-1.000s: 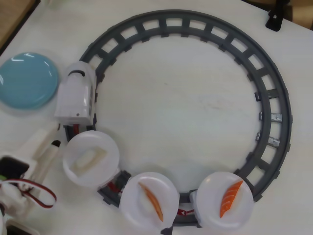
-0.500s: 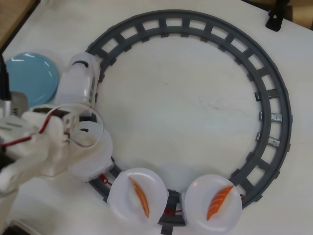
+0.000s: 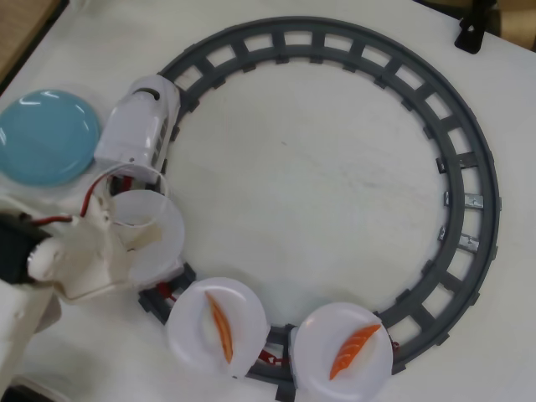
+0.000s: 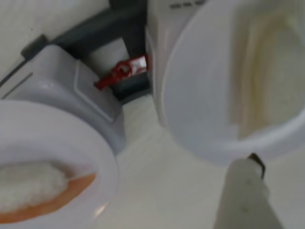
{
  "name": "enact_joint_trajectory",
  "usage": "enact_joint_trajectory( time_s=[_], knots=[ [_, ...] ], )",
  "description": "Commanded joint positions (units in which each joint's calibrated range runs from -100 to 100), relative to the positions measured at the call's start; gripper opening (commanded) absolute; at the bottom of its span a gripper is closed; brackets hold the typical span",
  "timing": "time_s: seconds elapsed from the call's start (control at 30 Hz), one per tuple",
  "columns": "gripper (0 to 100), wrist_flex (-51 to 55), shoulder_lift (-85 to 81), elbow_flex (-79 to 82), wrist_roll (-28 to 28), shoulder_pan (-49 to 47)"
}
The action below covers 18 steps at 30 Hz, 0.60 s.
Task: Pick up the sushi from the Shinkansen and put it on the blue dish
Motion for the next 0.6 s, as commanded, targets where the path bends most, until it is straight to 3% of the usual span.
enact_joint_trajectory(
  time_s=[0.0,0.4,0.57],
  knots=[
    [36,-4.9,-0.2,5.7,0.2,-1.9],
    [36,-16.6,-0.1,17.0,0.1,-4.4],
    [26,-20.9,0.0,19.6,0.1,-4.4]
  ],
)
